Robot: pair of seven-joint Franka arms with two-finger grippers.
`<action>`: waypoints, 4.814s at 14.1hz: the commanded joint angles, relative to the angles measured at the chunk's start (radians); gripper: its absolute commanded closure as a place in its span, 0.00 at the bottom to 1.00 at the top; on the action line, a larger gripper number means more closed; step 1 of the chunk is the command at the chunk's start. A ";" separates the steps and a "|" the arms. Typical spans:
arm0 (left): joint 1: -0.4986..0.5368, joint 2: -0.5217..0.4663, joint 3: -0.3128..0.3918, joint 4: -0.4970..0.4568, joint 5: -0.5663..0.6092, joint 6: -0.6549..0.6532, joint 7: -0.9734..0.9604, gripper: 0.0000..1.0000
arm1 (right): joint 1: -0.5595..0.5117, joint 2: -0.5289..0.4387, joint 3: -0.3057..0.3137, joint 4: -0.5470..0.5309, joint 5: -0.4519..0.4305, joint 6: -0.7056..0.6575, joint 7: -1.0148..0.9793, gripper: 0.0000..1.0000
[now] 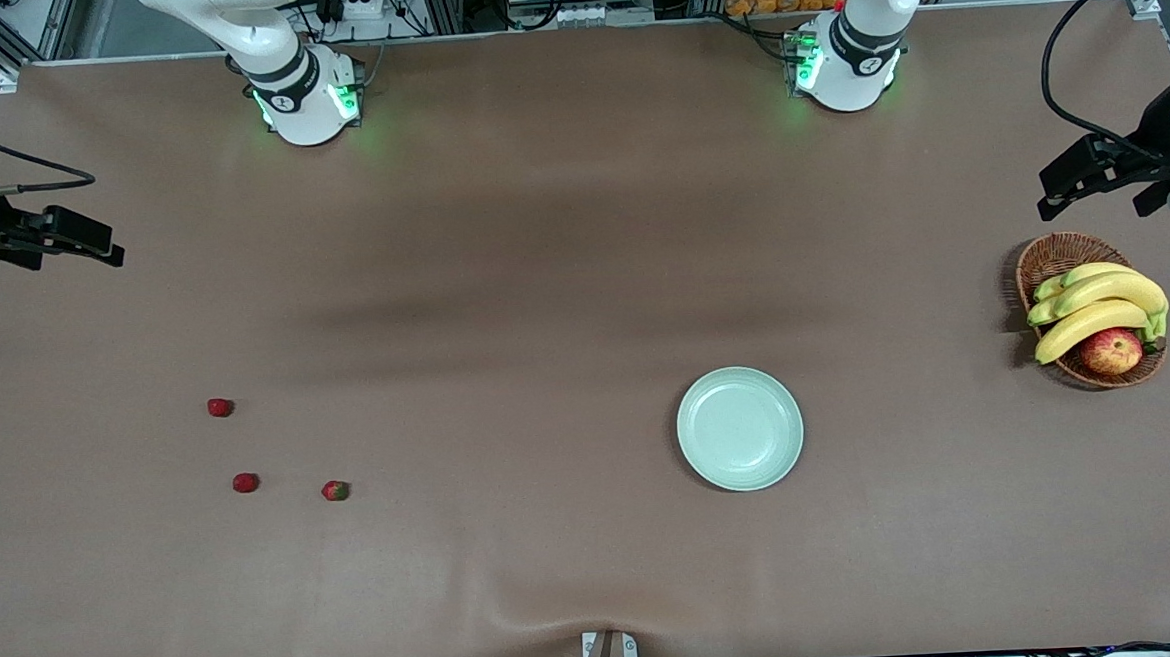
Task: Collect all strawberries into plate
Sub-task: 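Lower the right gripper over a red strawberry, then grasp the strawberry with the right gripper and lift it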
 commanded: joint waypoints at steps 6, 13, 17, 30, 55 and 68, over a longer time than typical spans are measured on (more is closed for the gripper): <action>-0.001 0.005 0.001 0.000 -0.017 -0.008 -0.009 0.00 | -0.004 -0.004 -0.001 -0.014 0.006 0.005 -0.008 0.00; -0.006 0.003 -0.010 0.005 -0.017 -0.046 -0.019 0.00 | -0.041 0.155 -0.004 -0.078 -0.001 0.179 -0.010 0.00; -0.006 0.006 -0.008 0.003 -0.017 -0.046 -0.017 0.00 | -0.078 0.333 -0.005 -0.083 -0.033 0.337 -0.013 0.00; -0.004 0.017 -0.008 0.003 -0.017 -0.048 -0.014 0.00 | -0.119 0.490 -0.005 -0.363 -0.067 0.906 -0.014 0.00; 0.003 0.020 -0.008 0.000 -0.017 -0.048 0.001 0.00 | -0.150 0.515 0.025 -0.368 -0.030 0.898 -0.045 0.84; -0.004 0.038 -0.010 0.003 -0.019 -0.048 0.001 0.00 | 0.079 0.508 0.394 -0.184 0.031 0.802 0.775 0.87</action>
